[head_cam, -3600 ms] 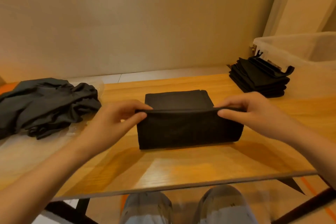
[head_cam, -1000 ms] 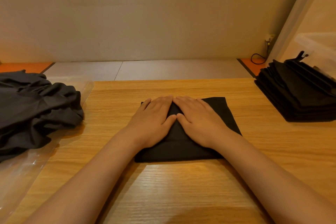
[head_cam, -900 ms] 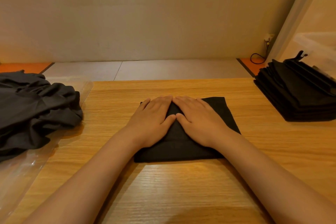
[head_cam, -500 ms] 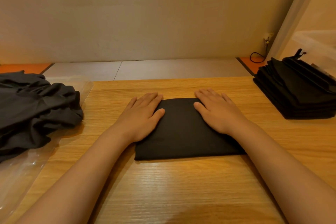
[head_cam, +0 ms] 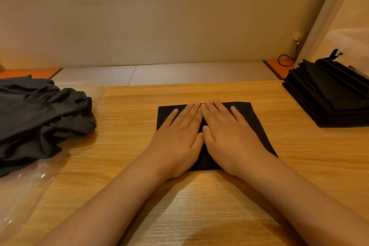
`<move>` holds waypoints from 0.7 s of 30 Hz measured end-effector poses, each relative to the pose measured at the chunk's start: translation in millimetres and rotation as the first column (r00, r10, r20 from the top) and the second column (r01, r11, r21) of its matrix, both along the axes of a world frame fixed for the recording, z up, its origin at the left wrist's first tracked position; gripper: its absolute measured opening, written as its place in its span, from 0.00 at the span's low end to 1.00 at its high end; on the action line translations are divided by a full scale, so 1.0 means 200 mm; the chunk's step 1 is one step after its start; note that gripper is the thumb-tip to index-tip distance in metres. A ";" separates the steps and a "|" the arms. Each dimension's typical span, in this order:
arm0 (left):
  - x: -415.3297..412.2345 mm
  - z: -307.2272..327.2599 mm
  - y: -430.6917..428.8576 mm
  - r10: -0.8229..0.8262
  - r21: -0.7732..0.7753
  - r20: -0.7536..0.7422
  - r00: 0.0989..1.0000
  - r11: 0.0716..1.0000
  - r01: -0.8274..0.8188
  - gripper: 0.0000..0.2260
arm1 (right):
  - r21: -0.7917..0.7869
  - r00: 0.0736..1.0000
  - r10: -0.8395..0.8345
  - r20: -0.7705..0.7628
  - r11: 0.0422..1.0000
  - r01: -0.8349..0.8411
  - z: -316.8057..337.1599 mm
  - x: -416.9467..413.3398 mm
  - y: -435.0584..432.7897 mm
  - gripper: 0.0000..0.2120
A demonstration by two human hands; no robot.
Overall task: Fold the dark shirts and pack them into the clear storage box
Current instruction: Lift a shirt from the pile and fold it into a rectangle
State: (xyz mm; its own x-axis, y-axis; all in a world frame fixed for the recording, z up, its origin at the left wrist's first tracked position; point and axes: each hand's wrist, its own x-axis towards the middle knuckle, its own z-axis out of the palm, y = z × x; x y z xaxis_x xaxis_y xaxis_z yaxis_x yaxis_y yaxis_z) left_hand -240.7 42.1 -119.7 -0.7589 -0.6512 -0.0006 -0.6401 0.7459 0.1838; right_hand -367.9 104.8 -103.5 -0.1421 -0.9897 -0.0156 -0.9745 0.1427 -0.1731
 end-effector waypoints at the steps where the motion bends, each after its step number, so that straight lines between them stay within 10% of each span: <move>1: 0.00 -0.02 0.00 0.007 0.026 0.022 1.000 1.000 -0.008 0.25 | 0.046 1.000 0.004 0.030 0.999 -0.005 -0.03 0.01 -0.01 0.26; 15: -0.04 0.03 0.07 0.284 0.276 0.092 0.954 0.914 -0.298 0.30 | -0.175 0.997 0.064 0.036 0.983 -0.056 -0.07 -0.29 -0.19 0.25; 21: 0.09 0.13 -0.07 0.181 0.152 -0.150 0.972 0.976 -0.158 0.27 | -0.284 1.000 -0.001 0.018 0.959 0.006 0.01 -0.15 -0.09 0.25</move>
State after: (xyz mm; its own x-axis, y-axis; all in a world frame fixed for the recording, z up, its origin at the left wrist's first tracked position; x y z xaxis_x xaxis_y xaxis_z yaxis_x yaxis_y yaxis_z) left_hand -223.4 27.8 -94.2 -0.6348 -0.7726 0.0144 -0.7084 0.5893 0.3884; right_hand -397.5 86.7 -102.2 -0.1478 -0.9533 0.2634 -0.9705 0.0885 -0.2243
